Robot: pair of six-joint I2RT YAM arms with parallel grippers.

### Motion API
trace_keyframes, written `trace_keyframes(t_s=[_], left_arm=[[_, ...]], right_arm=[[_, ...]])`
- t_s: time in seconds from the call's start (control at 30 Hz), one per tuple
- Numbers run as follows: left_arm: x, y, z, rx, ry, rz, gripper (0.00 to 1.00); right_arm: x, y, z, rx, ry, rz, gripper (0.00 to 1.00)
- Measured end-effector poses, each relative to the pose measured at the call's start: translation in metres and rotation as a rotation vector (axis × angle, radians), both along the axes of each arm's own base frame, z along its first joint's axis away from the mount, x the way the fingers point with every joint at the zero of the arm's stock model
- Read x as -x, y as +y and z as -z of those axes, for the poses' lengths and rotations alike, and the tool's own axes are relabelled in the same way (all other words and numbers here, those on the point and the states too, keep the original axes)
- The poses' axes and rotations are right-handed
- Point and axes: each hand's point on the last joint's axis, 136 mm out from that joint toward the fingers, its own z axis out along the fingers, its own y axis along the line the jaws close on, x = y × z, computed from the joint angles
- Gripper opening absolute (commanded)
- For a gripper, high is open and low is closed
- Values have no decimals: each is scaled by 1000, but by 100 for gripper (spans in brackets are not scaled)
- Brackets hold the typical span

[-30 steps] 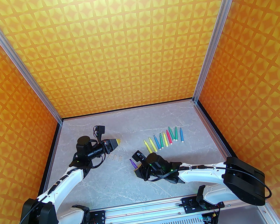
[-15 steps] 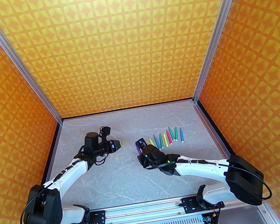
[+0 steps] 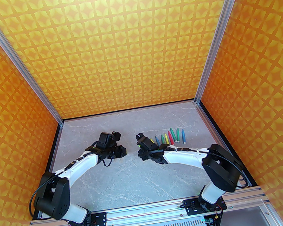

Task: Open the pen caps

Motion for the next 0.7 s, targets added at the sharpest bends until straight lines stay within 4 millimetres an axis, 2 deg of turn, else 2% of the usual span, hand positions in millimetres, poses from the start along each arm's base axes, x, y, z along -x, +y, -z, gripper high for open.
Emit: trace_keyframes(t_s=[0.17,0.7], left_arm=[[4,0,20,-58,61,8,0],[10,-11,53,-155,155,38,2]], right_arm=[[-6,-5,14,9,44,12,0],[-17,-6,42,41,108,-6,2]])
